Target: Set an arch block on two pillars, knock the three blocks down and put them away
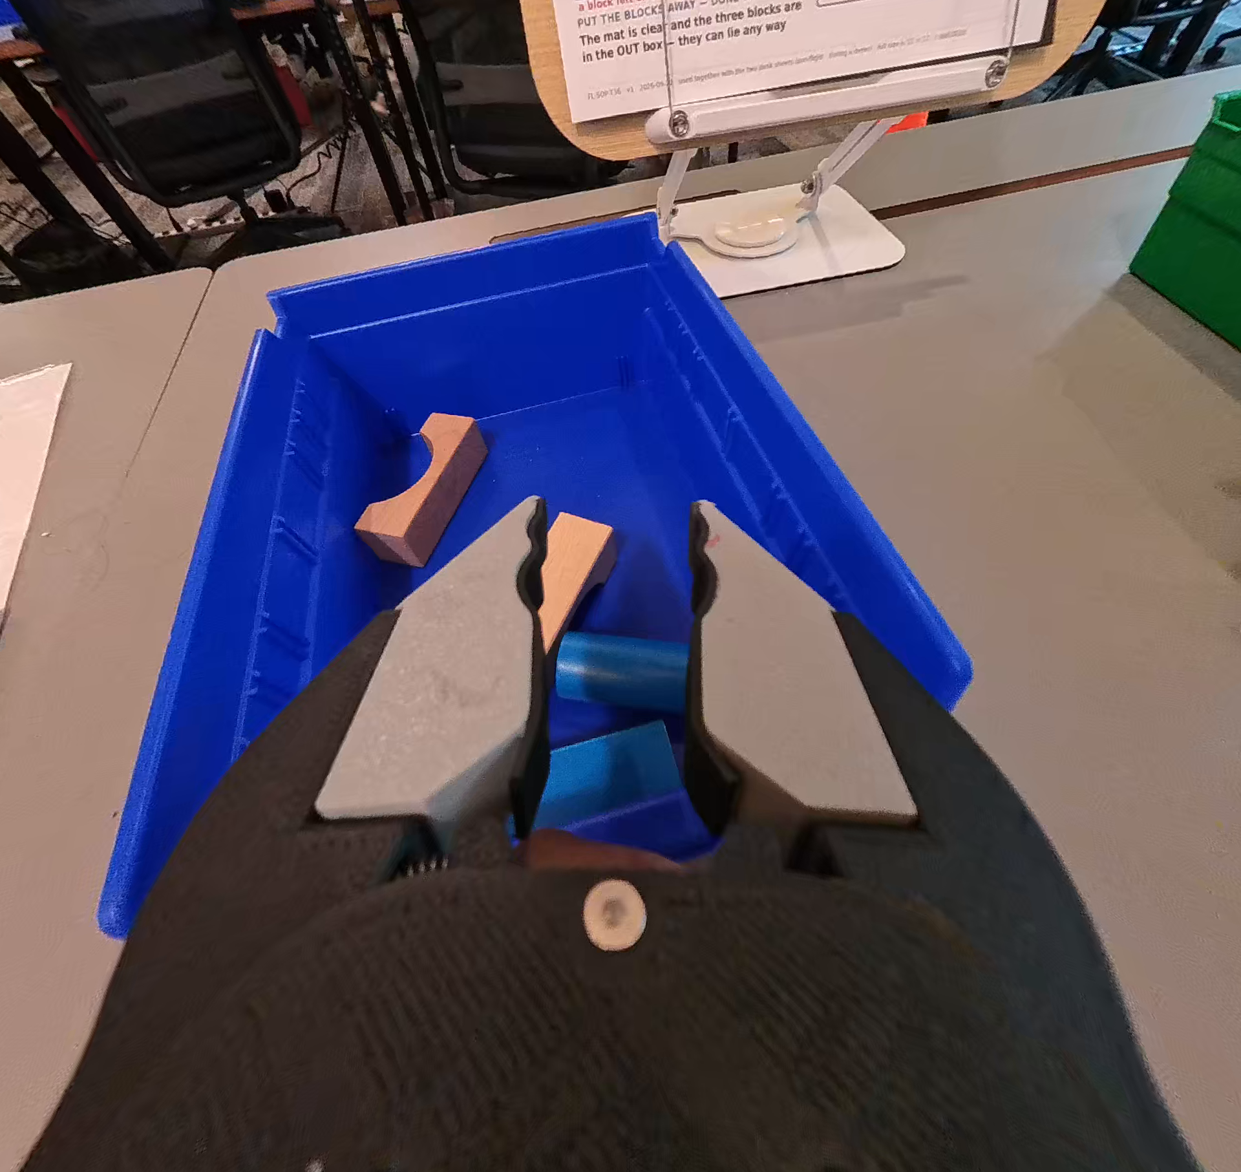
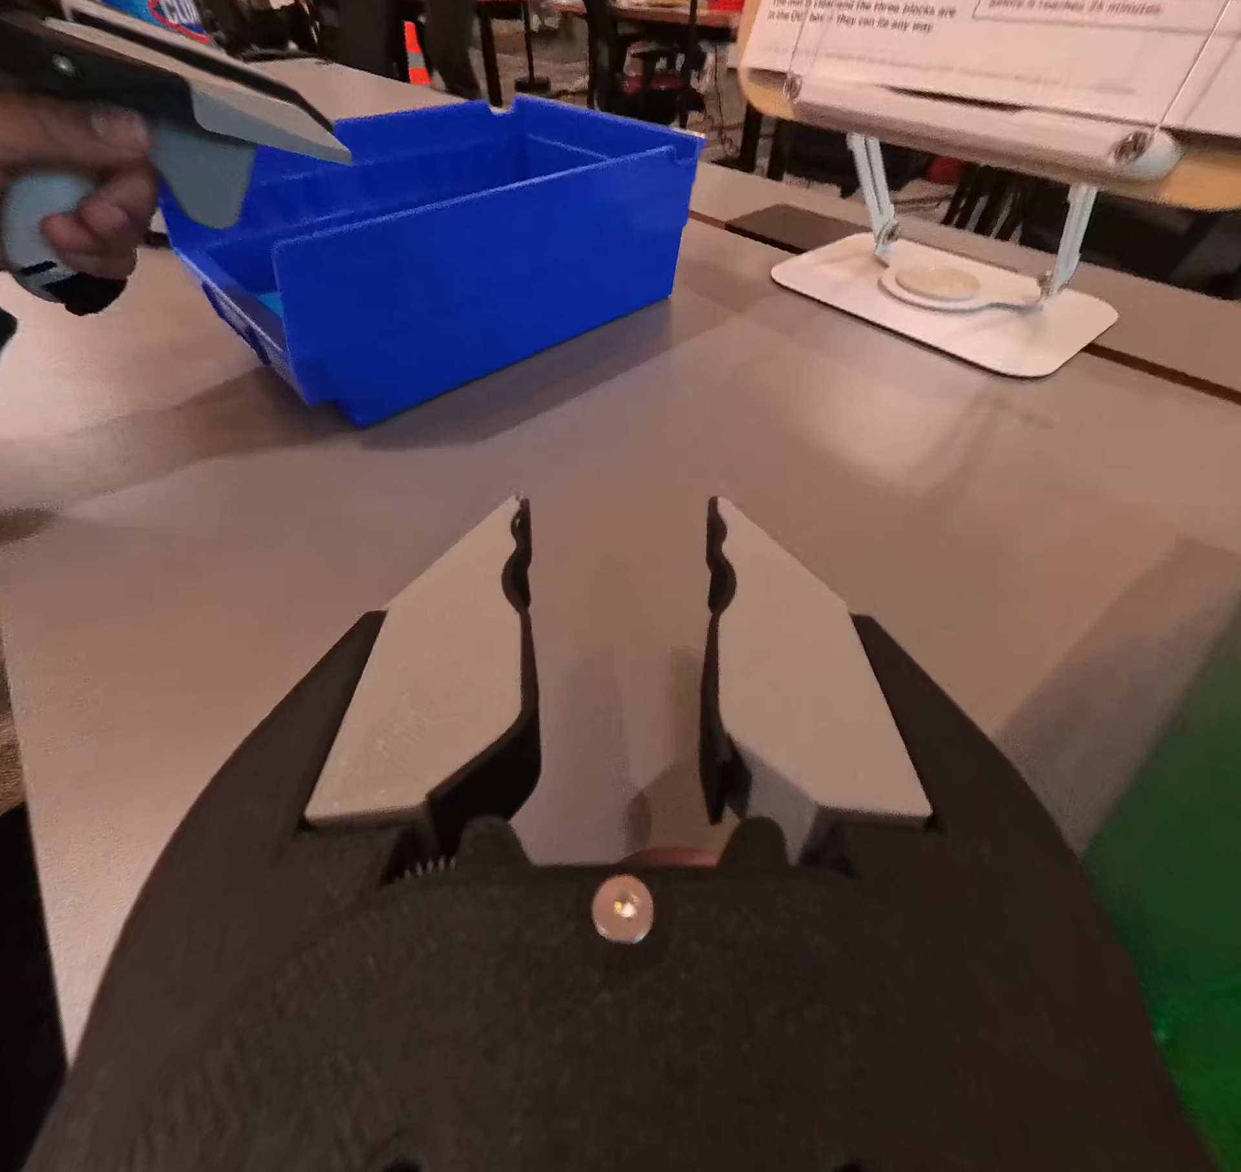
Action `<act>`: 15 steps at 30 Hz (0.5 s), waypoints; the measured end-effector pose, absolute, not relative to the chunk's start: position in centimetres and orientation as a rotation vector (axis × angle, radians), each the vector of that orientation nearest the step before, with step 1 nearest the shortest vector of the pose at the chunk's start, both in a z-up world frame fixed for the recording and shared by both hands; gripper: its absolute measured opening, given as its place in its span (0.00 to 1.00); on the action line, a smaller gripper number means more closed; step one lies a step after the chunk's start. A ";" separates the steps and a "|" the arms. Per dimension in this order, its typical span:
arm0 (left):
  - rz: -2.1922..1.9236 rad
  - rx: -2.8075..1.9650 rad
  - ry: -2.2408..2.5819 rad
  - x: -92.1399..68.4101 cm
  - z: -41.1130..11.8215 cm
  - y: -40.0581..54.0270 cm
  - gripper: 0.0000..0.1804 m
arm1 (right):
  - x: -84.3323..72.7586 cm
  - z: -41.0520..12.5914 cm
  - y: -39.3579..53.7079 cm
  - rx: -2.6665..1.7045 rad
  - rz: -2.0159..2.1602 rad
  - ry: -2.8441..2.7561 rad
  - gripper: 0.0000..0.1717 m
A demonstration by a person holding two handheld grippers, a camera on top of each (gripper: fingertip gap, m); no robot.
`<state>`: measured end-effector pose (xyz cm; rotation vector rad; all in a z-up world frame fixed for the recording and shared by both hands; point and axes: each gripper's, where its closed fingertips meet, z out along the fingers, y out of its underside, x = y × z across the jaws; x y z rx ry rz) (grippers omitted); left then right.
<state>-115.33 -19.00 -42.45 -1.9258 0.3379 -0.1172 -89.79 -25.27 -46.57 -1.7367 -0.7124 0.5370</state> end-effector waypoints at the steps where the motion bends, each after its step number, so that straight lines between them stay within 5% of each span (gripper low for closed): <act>1: -0.120 -1.925 0.336 -115.3 -42.5 -18.9 0.23 | -89.9 -46.6 -25.4 -1.744 0.554 -0.716 0.29; 15: -0.181 -1.920 0.349 -113.8 -42.2 -19.5 0.23 | -89.4 -47.4 -25.0 -1.749 0.425 -0.720 0.34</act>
